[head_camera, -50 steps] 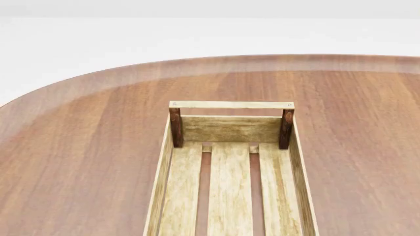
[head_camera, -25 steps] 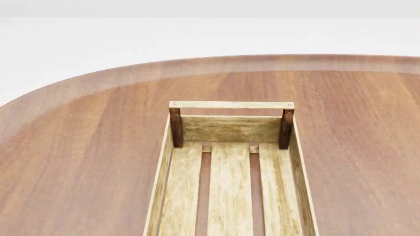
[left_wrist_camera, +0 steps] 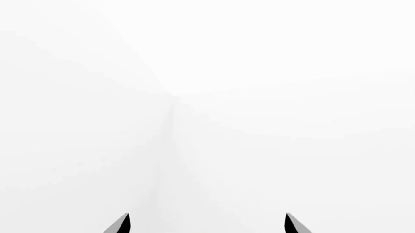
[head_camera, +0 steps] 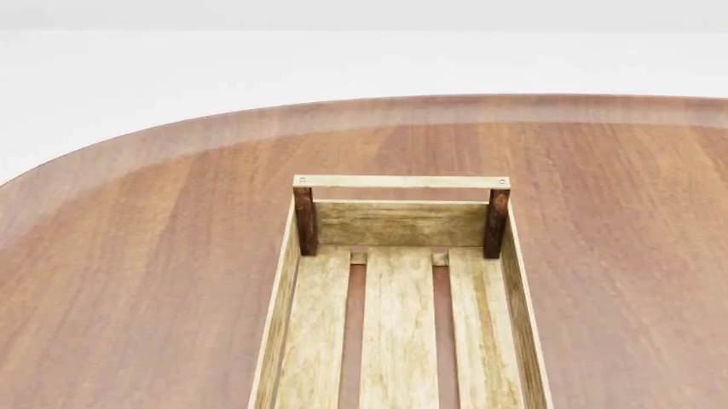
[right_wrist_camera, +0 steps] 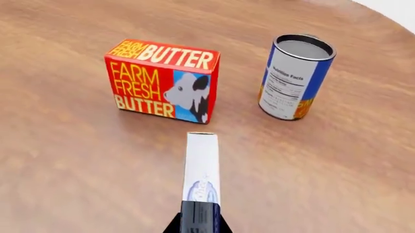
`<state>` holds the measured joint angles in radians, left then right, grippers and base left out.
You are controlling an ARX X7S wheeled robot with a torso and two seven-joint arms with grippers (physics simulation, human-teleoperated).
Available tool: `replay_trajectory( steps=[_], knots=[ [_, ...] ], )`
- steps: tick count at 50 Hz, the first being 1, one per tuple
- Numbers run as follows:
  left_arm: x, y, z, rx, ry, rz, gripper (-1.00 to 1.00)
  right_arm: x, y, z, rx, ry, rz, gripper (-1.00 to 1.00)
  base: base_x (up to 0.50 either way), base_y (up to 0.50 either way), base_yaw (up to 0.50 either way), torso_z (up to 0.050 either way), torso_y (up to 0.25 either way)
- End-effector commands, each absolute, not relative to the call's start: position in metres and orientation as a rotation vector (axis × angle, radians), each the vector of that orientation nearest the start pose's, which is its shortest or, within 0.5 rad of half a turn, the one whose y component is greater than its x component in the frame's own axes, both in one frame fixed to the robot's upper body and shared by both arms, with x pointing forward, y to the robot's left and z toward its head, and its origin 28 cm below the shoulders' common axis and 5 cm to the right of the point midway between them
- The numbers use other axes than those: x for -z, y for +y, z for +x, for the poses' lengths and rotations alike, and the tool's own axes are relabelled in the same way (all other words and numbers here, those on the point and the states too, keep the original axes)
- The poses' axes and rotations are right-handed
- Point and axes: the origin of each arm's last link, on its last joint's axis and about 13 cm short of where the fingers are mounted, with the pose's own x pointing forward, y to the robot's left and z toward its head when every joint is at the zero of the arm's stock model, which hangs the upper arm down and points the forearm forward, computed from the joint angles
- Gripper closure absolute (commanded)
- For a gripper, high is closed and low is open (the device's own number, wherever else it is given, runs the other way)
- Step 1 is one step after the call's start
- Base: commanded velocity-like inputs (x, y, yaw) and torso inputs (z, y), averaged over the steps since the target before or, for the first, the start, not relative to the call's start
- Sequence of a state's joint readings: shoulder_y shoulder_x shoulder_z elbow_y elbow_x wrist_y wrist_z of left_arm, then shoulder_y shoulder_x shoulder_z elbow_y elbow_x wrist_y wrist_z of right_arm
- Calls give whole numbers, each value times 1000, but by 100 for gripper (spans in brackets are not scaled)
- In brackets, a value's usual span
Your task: Pick up the cream cheese and put it in the tray.
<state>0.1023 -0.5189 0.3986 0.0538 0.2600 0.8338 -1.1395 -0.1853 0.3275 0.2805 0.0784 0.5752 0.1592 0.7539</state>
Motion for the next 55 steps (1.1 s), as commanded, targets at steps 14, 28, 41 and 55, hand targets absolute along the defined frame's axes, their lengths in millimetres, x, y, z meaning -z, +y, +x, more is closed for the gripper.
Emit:
replay_trajectory(
  steps=[14,28,41,55],
  knots=[
    [-46,231,160,-349,-835,42,-100,-47,-206,161,847,160,-11,100,0,0,0,0,0],
    [-46,230,162,-343,-831,45,-100,-71,-201,187,682,133,-77,100,0,0,0,0,1],
    [-45,230,163,-343,-828,44,-100,-96,-195,211,544,92,-159,100,0,0,0,0,0],
    [-45,229,162,-338,-829,45,-100,-127,-191,243,424,69,-193,100,0,0,0,0,1]
  ],
)
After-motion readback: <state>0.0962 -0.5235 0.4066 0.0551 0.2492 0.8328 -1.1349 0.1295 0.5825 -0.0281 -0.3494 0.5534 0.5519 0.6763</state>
